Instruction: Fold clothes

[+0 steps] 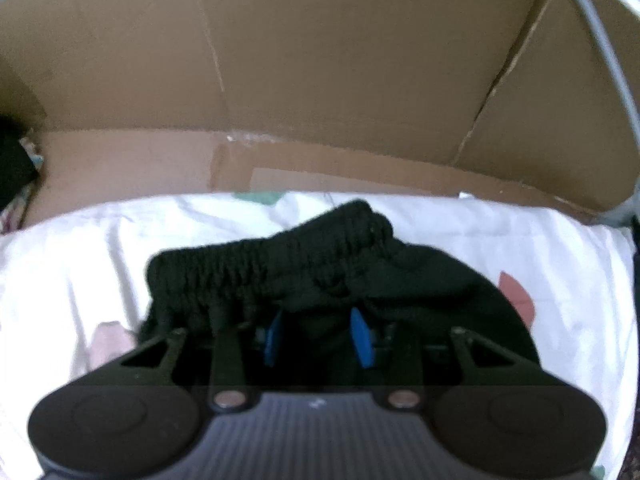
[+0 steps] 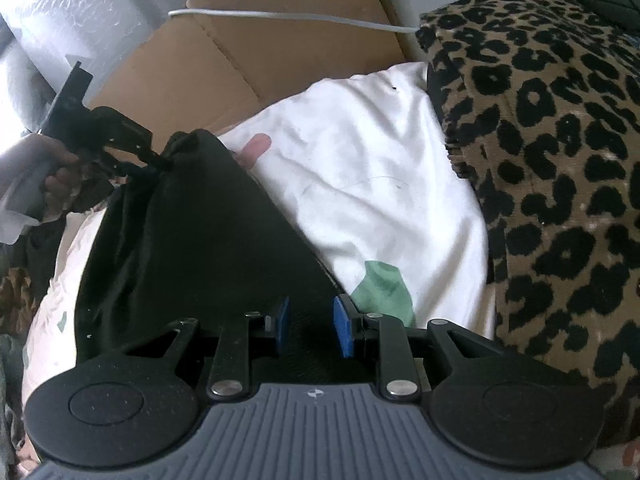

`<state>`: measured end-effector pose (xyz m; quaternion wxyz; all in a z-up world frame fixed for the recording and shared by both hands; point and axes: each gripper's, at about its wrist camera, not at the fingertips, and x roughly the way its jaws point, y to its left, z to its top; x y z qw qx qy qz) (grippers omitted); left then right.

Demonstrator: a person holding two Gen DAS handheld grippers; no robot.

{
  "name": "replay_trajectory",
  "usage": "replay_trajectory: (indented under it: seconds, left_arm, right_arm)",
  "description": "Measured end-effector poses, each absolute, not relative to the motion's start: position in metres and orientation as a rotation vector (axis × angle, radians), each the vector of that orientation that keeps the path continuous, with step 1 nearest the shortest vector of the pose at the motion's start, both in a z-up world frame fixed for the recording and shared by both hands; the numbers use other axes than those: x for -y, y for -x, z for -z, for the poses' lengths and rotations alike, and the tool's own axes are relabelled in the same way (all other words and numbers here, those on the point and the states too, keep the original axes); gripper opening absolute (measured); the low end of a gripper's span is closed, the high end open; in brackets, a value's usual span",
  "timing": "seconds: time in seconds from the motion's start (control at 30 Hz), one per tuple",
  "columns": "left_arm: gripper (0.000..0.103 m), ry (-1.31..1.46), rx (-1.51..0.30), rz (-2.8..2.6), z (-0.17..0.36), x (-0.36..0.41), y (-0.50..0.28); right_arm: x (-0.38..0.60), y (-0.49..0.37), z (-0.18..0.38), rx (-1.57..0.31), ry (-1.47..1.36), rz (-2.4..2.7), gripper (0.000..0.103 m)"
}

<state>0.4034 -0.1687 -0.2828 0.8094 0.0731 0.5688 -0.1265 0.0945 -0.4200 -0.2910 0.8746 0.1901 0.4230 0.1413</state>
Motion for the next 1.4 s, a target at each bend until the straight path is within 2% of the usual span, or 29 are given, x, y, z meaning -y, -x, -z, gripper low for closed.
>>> replay_trajectory:
  seconds: [0.2,0.37,0.53,0.6,0.67,0.77,1.13,1.4]
  left_arm:
    - [0.04,-0.146,-1.203,0.295,0.258,0.144,-0.396]
    - [0.04,-0.222,-1.267,0.349,0.269,0.124,-0.382]
    - [0.04,-0.184,-1.282,0.326,0.287,0.103,-0.379]
    - [0.044,-0.212,-1.257,0.301,0.298,0.1,-0.38]
    - [0.053,-0.219,-1.246,0.259,0.309,0.096,-0.384]
    - [0.053,-0.189,-1.226,0.246,0.314,0.094,-0.383]
    - [0.049,-0.15,-1.153,0.326,0.27,0.078,-0.332]
    - [0.049,-0.237,-1.22,0.477,0.255,0.062,-0.266]
  right_arm:
    - [0.407,-0.09,0.285,-0.854,-0.42,-0.364,0.032]
    - [0.397,-0.094,0.29,-0.895,-0.377,-0.344,0.032]
    - [0.406,-0.097,0.295,-0.908,-0.333,-0.268,0.03]
    - [0.409,-0.097,0.294,-0.906,-0.307,-0.255,0.03]
    - [0.412,-0.094,0.293,-0.905,-0.274,-0.224,0.031]
    - [0.423,-0.092,0.294,-0.929,-0.272,-0.161,0.032]
    - [0.409,-0.081,0.263,-0.825,-0.275,-0.28,0.032]
    - [0.379,-0.087,0.27,-0.898,-0.225,-0.35,0.032]
